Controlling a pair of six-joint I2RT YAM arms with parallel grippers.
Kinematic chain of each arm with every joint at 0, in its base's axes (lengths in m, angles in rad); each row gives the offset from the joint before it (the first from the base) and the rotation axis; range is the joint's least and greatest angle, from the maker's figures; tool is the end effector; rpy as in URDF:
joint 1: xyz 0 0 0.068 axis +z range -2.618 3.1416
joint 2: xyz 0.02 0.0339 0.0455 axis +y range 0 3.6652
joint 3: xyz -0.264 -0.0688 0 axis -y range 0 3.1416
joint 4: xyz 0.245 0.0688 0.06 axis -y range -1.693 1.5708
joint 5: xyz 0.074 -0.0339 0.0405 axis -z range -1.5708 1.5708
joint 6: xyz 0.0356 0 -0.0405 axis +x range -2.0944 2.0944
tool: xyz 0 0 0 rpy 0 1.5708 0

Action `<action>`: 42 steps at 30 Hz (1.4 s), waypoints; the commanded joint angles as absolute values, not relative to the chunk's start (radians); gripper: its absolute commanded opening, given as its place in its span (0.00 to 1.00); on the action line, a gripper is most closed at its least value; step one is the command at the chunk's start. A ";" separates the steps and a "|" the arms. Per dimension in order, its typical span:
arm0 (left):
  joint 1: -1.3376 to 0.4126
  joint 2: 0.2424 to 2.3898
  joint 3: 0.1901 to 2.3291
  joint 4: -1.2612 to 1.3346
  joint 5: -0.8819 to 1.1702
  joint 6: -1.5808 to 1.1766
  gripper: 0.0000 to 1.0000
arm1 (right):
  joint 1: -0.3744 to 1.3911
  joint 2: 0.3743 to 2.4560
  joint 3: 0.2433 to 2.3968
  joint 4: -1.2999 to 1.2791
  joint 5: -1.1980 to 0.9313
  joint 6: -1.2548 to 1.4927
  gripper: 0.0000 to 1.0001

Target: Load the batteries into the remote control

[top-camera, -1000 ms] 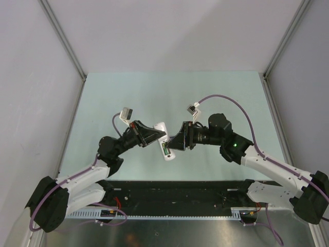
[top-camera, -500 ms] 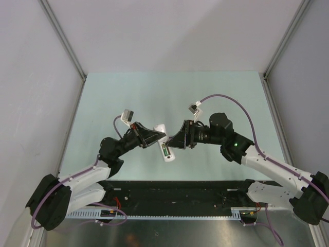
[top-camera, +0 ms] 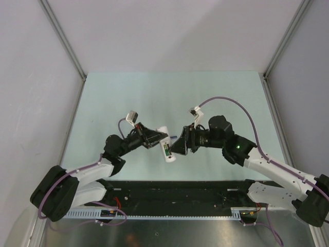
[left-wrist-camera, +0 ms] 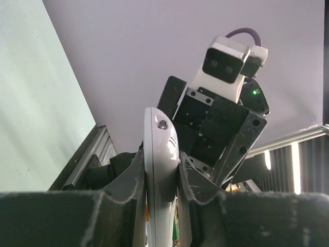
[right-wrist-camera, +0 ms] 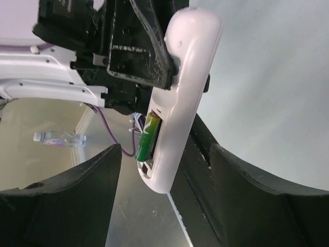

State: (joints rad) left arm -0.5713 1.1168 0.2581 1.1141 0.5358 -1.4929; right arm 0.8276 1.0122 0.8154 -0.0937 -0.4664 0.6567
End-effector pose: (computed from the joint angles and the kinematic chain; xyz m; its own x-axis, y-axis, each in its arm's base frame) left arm 0.1676 -0.1294 0.2309 -0.8613 -0.4655 -0.2039 0.2804 -0.1007 -0.9546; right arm 0.1462 0.1827 0.3180 -0.7330 0.0083 -0.6802 -0.6334 0.3562 0.6869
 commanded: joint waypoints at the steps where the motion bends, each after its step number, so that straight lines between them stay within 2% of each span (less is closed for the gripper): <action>1: -0.563 1.121 0.293 1.151 0.563 -1.513 0.00 | 0.853 0.996 0.816 -0.143 -0.431 0.584 0.74; 17: -0.563 1.097 0.308 1.140 0.588 -1.485 0.00 | 0.844 1.078 0.747 0.130 -0.532 0.764 0.72; 27: -0.563 1.077 0.311 1.141 0.584 -1.480 0.00 | 0.828 1.089 0.721 0.184 -0.578 0.810 0.52; 29: -0.563 1.072 0.313 1.140 0.580 -1.480 0.00 | 0.828 1.091 0.713 0.201 -0.586 0.821 0.51; 35: -0.563 1.071 0.321 1.140 0.580 -1.479 0.00 | 0.833 1.098 0.706 0.216 -0.597 0.830 0.58; 38: -0.563 1.071 0.321 1.140 0.580 -1.479 0.00 | 0.836 1.108 0.704 0.221 -0.600 0.834 0.55; 41: -0.563 1.069 0.322 1.141 0.580 -1.479 0.00 | 0.839 1.120 0.703 0.232 -0.603 0.842 0.46; 42: -0.563 1.069 0.322 1.141 0.581 -1.479 0.00 | 0.844 1.123 0.703 0.238 -0.606 0.844 0.39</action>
